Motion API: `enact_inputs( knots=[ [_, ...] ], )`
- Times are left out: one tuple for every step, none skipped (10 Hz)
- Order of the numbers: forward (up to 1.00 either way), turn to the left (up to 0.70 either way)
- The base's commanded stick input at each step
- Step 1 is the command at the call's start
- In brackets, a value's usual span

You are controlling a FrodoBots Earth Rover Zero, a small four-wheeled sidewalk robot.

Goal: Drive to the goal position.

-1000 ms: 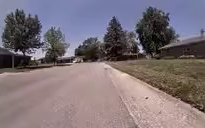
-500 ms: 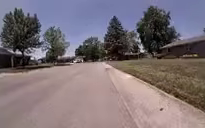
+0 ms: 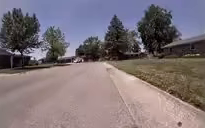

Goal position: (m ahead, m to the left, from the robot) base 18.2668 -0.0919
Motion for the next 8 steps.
enact_inputs(
  knots=[
    [0.70,0.00],
    [0.70,0.00],
    [0.70,0.00],
    [0.70,0.00],
    [0.70,0.00],
    [0.70,0.00],
    [0.70,0.00],
    [0.70,0.00]
  ],
)
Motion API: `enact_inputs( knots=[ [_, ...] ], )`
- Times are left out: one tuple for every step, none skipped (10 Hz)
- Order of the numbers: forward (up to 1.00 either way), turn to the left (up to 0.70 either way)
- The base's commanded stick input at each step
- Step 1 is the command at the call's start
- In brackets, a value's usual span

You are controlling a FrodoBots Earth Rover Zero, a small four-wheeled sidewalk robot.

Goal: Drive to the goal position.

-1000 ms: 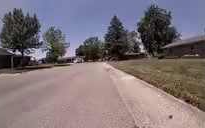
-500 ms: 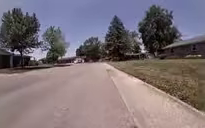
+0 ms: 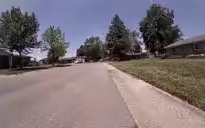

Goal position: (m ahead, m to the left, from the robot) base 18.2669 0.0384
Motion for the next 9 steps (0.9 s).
enact_inputs(
  knots=[
    [0.70,0.00],
    [0.70,0.00],
    [0.70,0.00],
    [0.70,0.00],
    [0.70,0.00],
    [0.70,0.00],
    [0.70,0.00],
    [0.70,0.00],
    [0.70,0.00]
  ],
)
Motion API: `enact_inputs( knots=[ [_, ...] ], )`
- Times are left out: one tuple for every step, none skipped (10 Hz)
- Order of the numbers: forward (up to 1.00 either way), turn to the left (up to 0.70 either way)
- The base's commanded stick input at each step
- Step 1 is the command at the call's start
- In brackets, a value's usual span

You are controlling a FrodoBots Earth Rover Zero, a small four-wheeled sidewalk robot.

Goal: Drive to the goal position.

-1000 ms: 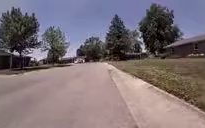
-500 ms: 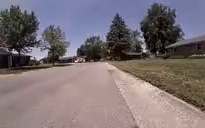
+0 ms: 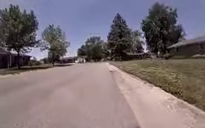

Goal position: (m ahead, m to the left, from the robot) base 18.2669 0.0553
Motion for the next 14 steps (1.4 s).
enact_inputs(
  knots=[
    [0.70,0.00],
    [0.70,0.00],
    [0.70,0.00],
    [0.70,0.00],
    [0.70,0.00],
    [0.70,0.00],
    [0.70,0.00],
    [0.70,0.00],
    [0.70,0.00],
    [0.70,0.00],
    [0.70,0.00],
    [0.70,0.00],
    [0.70,0.00],
    [0.70,0.00]
  ],
)
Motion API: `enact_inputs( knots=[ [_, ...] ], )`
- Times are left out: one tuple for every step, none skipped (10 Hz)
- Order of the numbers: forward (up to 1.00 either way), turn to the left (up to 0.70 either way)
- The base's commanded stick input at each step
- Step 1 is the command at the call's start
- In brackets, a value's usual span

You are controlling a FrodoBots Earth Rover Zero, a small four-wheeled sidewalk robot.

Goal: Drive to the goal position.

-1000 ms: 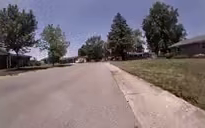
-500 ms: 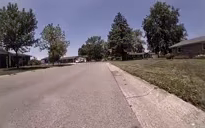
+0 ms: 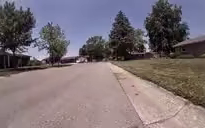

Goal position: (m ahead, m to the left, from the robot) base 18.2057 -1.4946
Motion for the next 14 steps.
enact_inputs(
  knots=[
    [0.70,0.00],
    [0.70,0.00],
    [0.70,0.00],
    [0.70,0.00],
    [0.70,0.00],
    [0.70,0.00],
    [0.70,0.00],
    [0.70,0.00],
    [0.70,0.00],
    [0.70,0.00],
    [0.70,0.00],
    [0.70,0.00],
    [0.70,0.00],
    [0.70,0.00]
  ],
)
